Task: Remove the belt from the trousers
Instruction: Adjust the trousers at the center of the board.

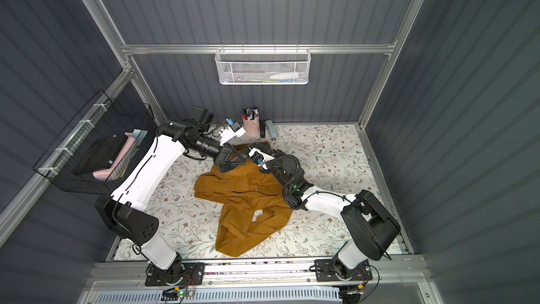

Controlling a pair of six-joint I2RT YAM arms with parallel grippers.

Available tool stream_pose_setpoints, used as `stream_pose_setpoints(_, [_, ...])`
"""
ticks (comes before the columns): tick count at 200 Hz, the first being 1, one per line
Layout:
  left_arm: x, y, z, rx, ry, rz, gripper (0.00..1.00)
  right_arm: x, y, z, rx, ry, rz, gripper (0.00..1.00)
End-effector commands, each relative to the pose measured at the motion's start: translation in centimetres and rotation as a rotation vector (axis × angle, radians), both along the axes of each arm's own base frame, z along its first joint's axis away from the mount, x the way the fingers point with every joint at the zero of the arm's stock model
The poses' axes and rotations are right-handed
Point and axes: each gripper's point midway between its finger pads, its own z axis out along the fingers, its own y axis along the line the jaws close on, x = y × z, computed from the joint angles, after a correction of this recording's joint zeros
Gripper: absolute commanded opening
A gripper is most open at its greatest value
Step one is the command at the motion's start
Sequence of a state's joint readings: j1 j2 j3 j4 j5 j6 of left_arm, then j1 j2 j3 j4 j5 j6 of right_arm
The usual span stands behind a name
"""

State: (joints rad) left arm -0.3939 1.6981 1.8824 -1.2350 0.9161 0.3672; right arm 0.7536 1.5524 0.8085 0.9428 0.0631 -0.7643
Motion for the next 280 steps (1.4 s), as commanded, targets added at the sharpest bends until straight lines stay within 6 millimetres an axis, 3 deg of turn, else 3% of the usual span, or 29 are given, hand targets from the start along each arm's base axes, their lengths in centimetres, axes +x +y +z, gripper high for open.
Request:
stream_pose_setpoints(1, [1.2, -0.1, 1.5, -0.060, -0.022, 0.031, 0.01, 1.3, -1.4, 5.3, 0.111, -0.053, -0.096, 0.00])
stream_pose_setpoints(10, [2.2, 0.2, 1.1, -0.041, -0.047, 0.071, 0.18, 1.9, -2.1, 6.5, 0.133, -0.039, -0.128, 0.00])
stream_pose_setpoints(17, [3.2, 0.4, 0.6, -0.018, -0.068, 0.114, 0.25, 2.6, -2.6, 7.7, 0.155, -0.018, -0.143, 0.00])
stream_pose_setpoints(34, [6.3, 1.0, 0.0, 0.028, -0.175, 0.220, 0.63, 5.0, -4.1, 11.1, 0.232, 0.070, -0.188, 0.00])
stream_pose_setpoints(36, [6.6, 1.1, -0.1, 0.034, -0.187, 0.236, 0.66, 5.4, -4.2, 10.7, 0.229, 0.097, -0.198, 0.00])
stream_pose_setpoints(37, [6.8, 1.1, -0.1, 0.036, -0.187, 0.247, 0.66, 5.5, -4.4, 11.7, 0.244, 0.092, -0.200, 0.00])
stream_pose_setpoints(41, [7.6, 1.2, 0.0, 0.040, -0.209, 0.275, 0.73, 6.1, -4.7, 11.9, 0.251, 0.126, -0.215, 0.00])
stream_pose_setpoints(53, [9.8, 1.6, 0.2, 0.046, -0.260, 0.368, 0.80, 7.5, -5.5, 14.8, 0.288, 0.155, -0.248, 0.00])
stream_pose_setpoints(71, [12.0, 2.3, 0.6, 0.053, -0.304, 0.485, 0.82, 8.8, -6.3, 18.2, 0.313, 0.163, -0.313, 0.00])
stream_pose_setpoints(93, [12.8, 3.0, -0.4, 0.060, -0.305, 0.564, 0.82, 9.9, -6.5, 19.8, 0.305, 0.195, -0.366, 0.00])
stream_pose_setpoints(116, [12.6, 3.9, -2.8, 0.071, -0.295, 0.635, 0.80, 10.0, -6.0, 17.3, 0.303, 0.304, -0.365, 0.00])
stream_pose_setpoints(126, [11.9, 4.1, -3.8, 0.073, -0.285, 0.649, 0.80, 9.5, -5.8, 14.7, 0.279, 0.373, -0.363, 0.00])
stream_pose_setpoints(129, [11.4, 4.3, -5.3, 0.094, -0.262, 0.651, 0.80, 9.3, -5.8, 14.1, 0.276, 0.386, -0.363, 0.00])
stream_pose_setpoints(135, [10.8, 4.6, -6.4, 0.107, -0.253, 0.659, 0.80, 8.8, -5.7, 12.7, 0.272, 0.413, -0.367, 0.00])
stream_pose_setpoints(155, [9.2, 5.0, -9.0, 0.116, -0.234, 0.687, 0.80, 7.5, -6.3, 9.6, 0.285, 0.481, -0.394, 0.00])
stream_pose_setpoints(197, [5.5, 1.2, -12.9, 0.095, -0.291, 0.644, 0.79, 5.9, -7.1, 5.8, 0.368, 0.623, -0.425, 0.00])
stream_pose_setpoints(215, [5.5, 1.1, -11.9, 0.051, -0.327, 0.676, 0.78, 5.1, -6.6, 4.4, 0.357, 0.680, -0.402, 0.00])
stream_pose_setpoints(239, [5.7, 1.8, -8.6, 0.034, -0.463, 0.670, 0.78, 4.0, -6.5, 2.8, 0.320, 0.736, -0.406, 0.00])
stream_pose_setpoints(263, [5.8, 1.9, -6.0, 0.079, -0.613, 0.588, 0.80, 3.0, -7.0, 1.5, 0.306, 0.782, -0.420, 0.00])
stream_pose_setpoints(280, [5.6, 0.6, -4.5, 0.050, -0.723, 0.475, 0.81, 2.3, -7.3, 0.6, 0.317, 0.807, -0.416, 0.00])
